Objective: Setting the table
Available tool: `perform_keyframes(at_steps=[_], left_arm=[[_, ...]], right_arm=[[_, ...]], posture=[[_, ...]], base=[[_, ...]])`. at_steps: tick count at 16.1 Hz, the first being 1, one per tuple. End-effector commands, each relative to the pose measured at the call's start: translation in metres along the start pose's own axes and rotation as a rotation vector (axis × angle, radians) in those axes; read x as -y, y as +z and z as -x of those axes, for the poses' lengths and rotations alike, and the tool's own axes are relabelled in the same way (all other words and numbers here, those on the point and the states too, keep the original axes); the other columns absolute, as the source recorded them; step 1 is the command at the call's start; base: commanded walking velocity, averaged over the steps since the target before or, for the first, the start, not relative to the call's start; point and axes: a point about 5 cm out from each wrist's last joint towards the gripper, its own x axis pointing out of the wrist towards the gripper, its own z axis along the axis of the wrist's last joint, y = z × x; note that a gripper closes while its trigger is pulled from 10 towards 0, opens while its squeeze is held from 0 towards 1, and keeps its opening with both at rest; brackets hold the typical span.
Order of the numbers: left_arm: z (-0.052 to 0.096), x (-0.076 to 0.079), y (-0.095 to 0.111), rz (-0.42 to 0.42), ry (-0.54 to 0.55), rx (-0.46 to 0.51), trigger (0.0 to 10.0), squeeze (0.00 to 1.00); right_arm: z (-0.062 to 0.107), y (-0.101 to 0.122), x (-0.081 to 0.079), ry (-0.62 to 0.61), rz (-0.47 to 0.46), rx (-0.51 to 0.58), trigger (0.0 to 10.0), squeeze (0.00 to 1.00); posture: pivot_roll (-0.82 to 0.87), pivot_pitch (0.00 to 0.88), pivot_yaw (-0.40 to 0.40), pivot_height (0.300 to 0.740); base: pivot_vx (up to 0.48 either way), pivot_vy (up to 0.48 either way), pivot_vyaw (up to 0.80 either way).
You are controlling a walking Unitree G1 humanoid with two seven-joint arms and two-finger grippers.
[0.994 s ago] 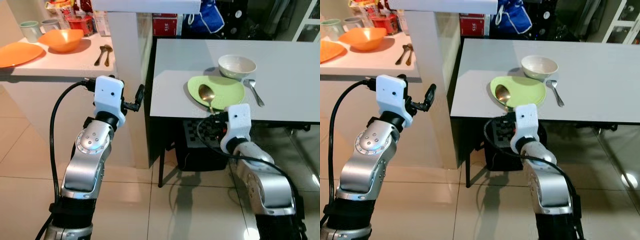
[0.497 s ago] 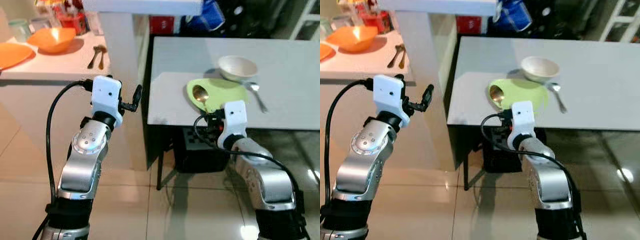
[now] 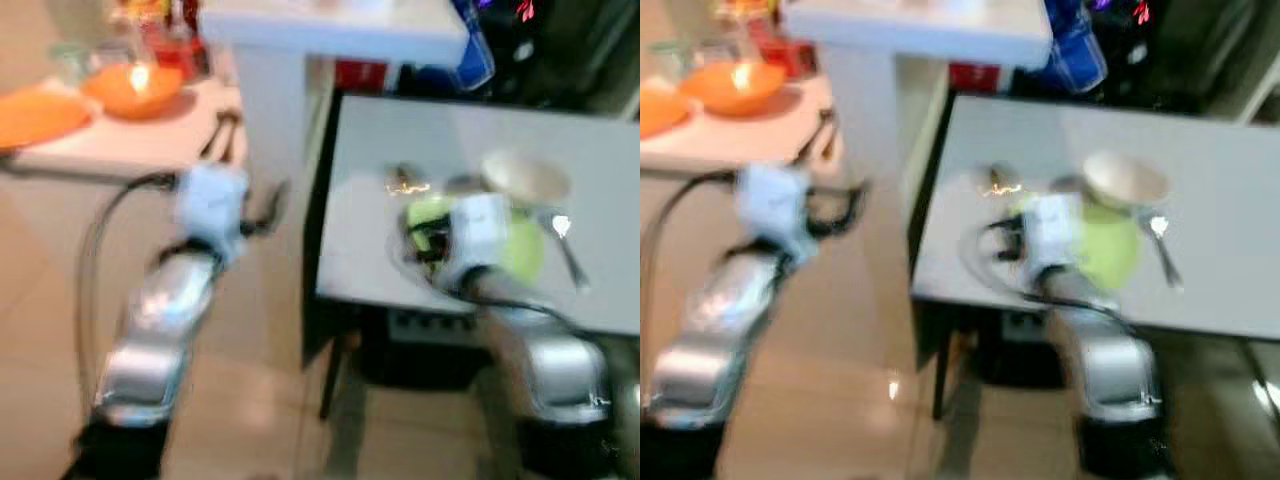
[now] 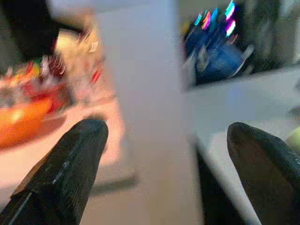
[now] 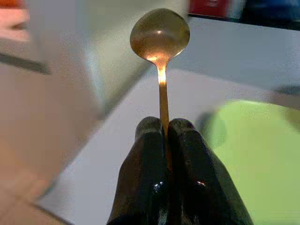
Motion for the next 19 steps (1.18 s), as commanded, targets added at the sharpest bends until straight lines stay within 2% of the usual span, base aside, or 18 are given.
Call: perform_keyframes(at_steps=[1, 4, 5, 6, 7, 9, 12, 15, 17, 19], left_arm=[[0.002, 0.018, 0.007, 0.009, -0.072, 0.027, 10.0, 0.0], [0.021, 0.039, 0.003, 0.039, -0.127, 0.023, 10.0, 0.0], [0.022, 0.041, 0.001, 0.029, -0.138, 0.008, 10.0, 0.0], [0.026, 0.041, -0.003, 0.01, -0.151, -0.013, 10.0, 0.0], [0.028, 0.041, -0.003, 0.001, -0.156, -0.008, 10.0, 0.0], [0.029, 0.037, -0.002, -0.014, -0.152, -0.01, 10.0, 0.0], [0.032, 0.038, -0.001, -0.02, -0.153, -0.017, 10.0, 0.0], [0.032, 0.034, -0.002, -0.035, -0.162, -0.031, 10.0, 0.0], [0.03, 0.028, -0.002, -0.047, -0.16, -0.04, 10.0, 0.0], [0.03, 0.027, -0.001, -0.053, -0.161, -0.044, 10.0, 0.0]], right_arm=[[0.011, -0.005, 0.016, -0.063, 0.002, -0.033, 10.0, 0.0], [0.031, -0.02, 0.023, -0.098, -0.034, -0.081, 10.0, 0.0], [0.029, -0.019, 0.024, -0.11, -0.044, -0.08, 10.0, 0.0], [0.022, -0.017, 0.023, -0.118, -0.07, -0.06, 10.0, 0.0], [0.022, -0.018, 0.023, -0.119, -0.08, -0.056, 10.0, 0.0], [0.013, -0.016, 0.017, -0.112, -0.157, -0.043, 10.0, 0.0], [0.004, -0.017, 0.016, -0.128, -0.186, -0.058, 10.0, 0.0], [-0.015, -0.019, 0.018, -0.167, -0.219, -0.055, 10.0, 0.0], [-0.037, -0.02, 0.019, -0.183, -0.278, -0.06, 10.0, 0.0], [-0.046, -0.019, 0.017, -0.185, -0.306, -0.067, 10.0, 0.0]], posture=[[-0.04, 0.0, -0.017, 0.74], [-0.04, 0.0, -0.06, 0.74], [-0.04, 0.0, -0.063, 0.74], [-0.04, 0.0, -0.065, 0.74], [-0.04, 0.0, -0.065, 0.74], [-0.02, 0.0, -0.068, 0.74], [-0.02, 0.0, -0.062, 0.74], [-0.02, 0.0, -0.052, 0.74], [-0.02, 0.001, -0.046, 0.74], [-0.02, 0.008, -0.046, 0.74]], base=[[0.42, 0.0, 0.0], [0.218, 0.0, 0.0], [0.0, 0.0, 0.0], [0.0, 0.0, 0.0], [0.0, 0.0, 0.0], [0.0, 0.0, 0.0], [0.0, 0.0, 0.0], [0.0, 0.0, 0.0], [0.0, 0.0, 0.0], [0.0, 0.0, 0.0]])
